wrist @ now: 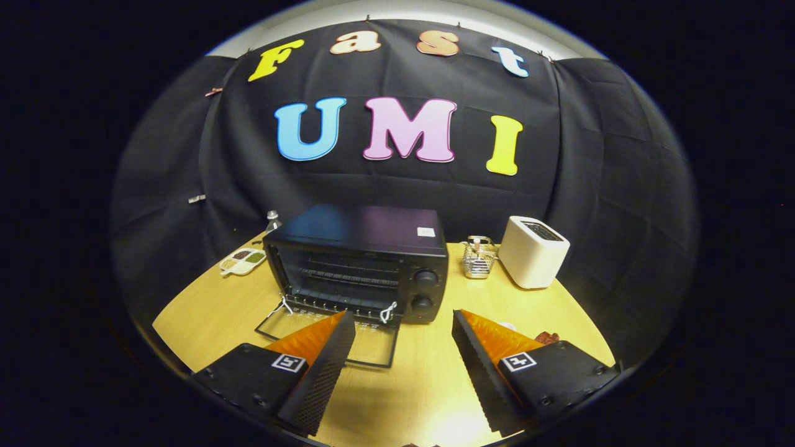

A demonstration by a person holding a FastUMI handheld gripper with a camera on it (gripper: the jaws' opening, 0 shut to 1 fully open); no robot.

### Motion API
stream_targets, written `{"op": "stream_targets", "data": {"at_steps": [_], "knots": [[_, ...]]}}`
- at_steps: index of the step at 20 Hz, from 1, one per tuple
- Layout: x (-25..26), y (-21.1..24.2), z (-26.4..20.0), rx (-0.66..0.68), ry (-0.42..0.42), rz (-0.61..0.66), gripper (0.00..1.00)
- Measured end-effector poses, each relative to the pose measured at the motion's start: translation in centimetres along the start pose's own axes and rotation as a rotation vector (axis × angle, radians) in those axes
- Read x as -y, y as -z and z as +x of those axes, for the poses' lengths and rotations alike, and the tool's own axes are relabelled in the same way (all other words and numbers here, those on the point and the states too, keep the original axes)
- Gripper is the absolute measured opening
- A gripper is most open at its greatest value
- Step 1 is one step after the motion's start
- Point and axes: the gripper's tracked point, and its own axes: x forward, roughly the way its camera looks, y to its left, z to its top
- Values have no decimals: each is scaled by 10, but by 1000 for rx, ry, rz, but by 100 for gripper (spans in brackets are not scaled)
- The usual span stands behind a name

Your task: Open the toaster oven, put the food inside, and close the toaster oven door.

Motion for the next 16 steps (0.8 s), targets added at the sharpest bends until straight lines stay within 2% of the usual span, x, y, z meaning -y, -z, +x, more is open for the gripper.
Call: {"op": "stream_targets", "data": {"at_steps": [4,8,12,16], "knots": [[50,-3,8,-17,-62,8,98],[114,2,10,-39,-75,-19,98],[168,31,21,-109,-93,-12,98],[200,59,38,-183,-113,39,100]]}}
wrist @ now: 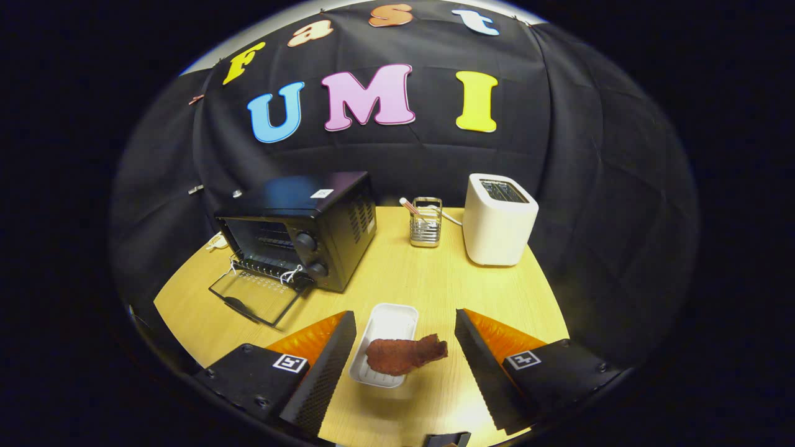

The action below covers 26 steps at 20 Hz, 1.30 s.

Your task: Open the toaster oven, put the food inside, and close the toaster oven door.

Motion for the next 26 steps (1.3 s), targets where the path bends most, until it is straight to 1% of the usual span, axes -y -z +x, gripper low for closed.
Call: {"op": "stream_targets", "data": {"at_steps": [4,8,10,11,12,13,14,16,17,18,19,20,21,22,23,26], "knots": [[19,29,25,-92,-25,70,99],[30,54,41,-197,-60,221,96],[27,57,46,-221,-107,297,94],[27,59,49,-237,-123,331,91],[27,63,52,-256,-135,366,86],[27,66,53,-278,-143,406,83],[24,67,54,-300,-156,451,76],[19,72,58,-332,-181,478,74],[20,75,62,-331,-174,466,68],[19,73,58,-336,-188,462,47],[16,74,59,-350,-201,464,46],[19,75,57,-352,-196,467,45],[19,75,62,-355,-196,482,36],[17,76,60,-373,-203,504,30],[16,75,59,-383,-213,526,30],[12,70,62,-398,-242,569,21]]}}
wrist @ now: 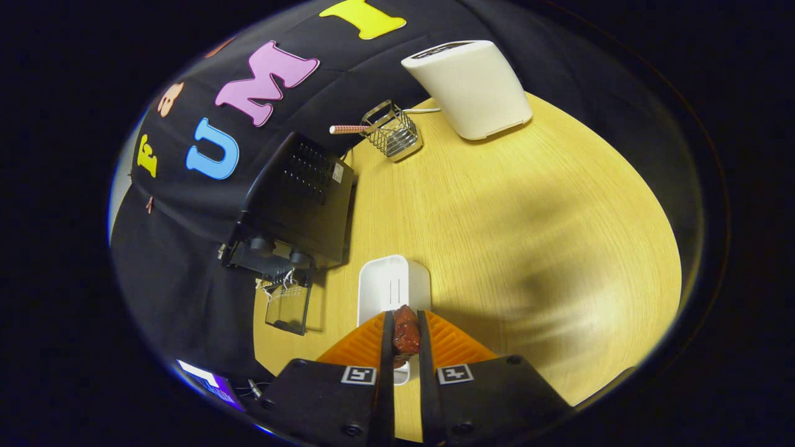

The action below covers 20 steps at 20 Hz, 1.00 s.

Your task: Open the toaster oven, put the food inside, and close the toaster oven door.

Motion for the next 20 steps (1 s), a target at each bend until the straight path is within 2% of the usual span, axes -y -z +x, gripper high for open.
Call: {"op": "stream_targets", "data": {"at_steps": [2,8,13,20], "knots": [[-3,-2,0,5,-3,-10,16],[-14,-24,-21,57,33,-63,16],[-48,-42,-42,136,31,-27,16],[-112,-32,-55,230,45,7,16]]}}
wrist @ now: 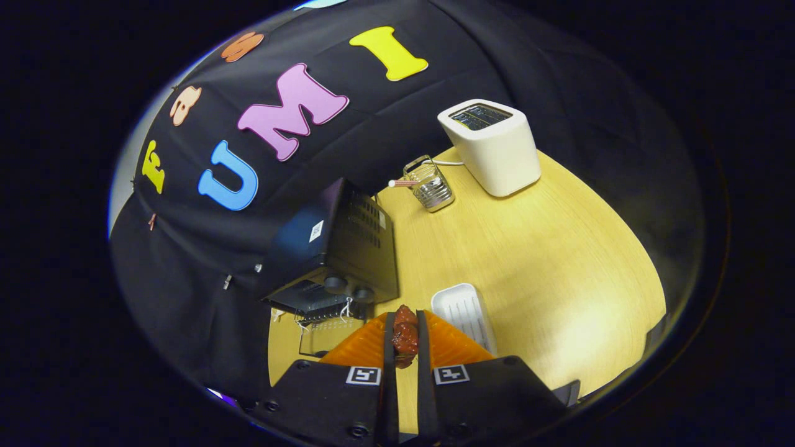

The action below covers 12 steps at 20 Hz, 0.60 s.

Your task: Open the toaster oven, put the food inside, and close the toaster oven door.

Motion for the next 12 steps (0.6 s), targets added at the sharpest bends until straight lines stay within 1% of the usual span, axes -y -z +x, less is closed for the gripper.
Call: {"op": "stream_targets", "data": {"at_steps": [8,12], "knots": [[-81,46,-6,91,-19,123,16],[-117,77,-5,97,-34,159,16]]}}
